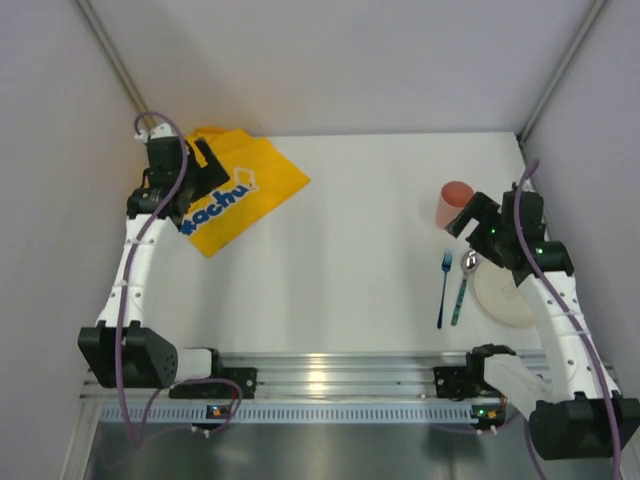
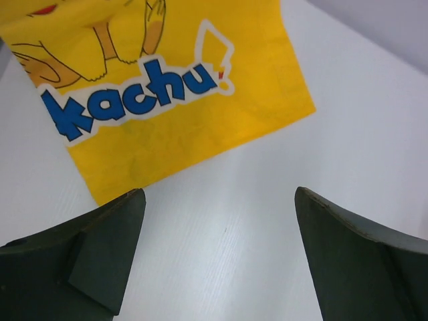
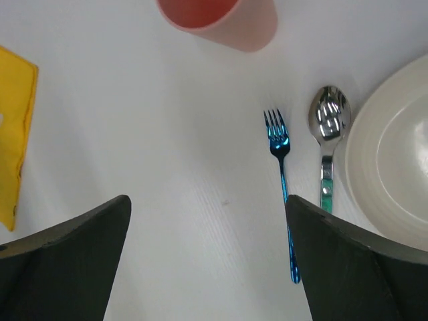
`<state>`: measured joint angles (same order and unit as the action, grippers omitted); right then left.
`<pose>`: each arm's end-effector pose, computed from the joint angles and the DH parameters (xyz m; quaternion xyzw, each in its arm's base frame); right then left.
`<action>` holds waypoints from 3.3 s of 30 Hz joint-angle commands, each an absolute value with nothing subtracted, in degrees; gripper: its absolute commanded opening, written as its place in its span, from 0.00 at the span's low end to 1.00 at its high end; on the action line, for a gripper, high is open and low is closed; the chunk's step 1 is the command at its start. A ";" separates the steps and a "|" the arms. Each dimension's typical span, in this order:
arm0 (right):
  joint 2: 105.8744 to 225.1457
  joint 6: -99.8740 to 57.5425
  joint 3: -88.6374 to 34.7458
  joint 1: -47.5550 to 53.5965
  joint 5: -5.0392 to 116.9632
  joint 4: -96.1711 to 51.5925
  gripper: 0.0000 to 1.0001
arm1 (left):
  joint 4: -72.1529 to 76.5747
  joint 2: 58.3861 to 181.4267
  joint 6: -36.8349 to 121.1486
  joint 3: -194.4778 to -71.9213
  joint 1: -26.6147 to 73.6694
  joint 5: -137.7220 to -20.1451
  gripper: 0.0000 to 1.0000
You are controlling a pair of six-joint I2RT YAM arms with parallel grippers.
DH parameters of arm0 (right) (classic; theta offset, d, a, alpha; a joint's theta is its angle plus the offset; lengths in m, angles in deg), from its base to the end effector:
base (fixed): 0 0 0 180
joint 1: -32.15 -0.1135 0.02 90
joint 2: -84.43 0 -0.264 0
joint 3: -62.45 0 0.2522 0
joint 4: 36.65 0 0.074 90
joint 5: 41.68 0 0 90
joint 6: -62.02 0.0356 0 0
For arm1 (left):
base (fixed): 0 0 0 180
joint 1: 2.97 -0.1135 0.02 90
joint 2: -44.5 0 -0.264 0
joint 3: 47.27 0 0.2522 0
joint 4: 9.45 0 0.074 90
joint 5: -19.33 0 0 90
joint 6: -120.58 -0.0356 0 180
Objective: Set the dinner table for one person
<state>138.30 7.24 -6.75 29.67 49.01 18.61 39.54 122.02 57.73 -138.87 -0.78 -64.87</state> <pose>0.1914 0.0087 0.3231 0.2529 0.8700 0.1419 0.3987 0.2972 -0.0078 0.3700 -0.2142 0.8595 -0.0736 0.4582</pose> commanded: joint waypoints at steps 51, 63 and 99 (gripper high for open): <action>132.16 -4.51 -11.87 29.60 54.38 33.45 1.00 | 36.48 159.28 66.79 -135.12 -10.19 -78.14 0.00; 131.01 -4.86 -11.78 29.60 53.51 34.33 1.00 | 40.52 158.40 69.25 -146.69 13.50 -77.61 0.00; 217.47 3.83 -74.85 2.62 56.85 29.48 0.98 | 64.50 103.75 76.63 -129.14 20.41 -63.47 0.98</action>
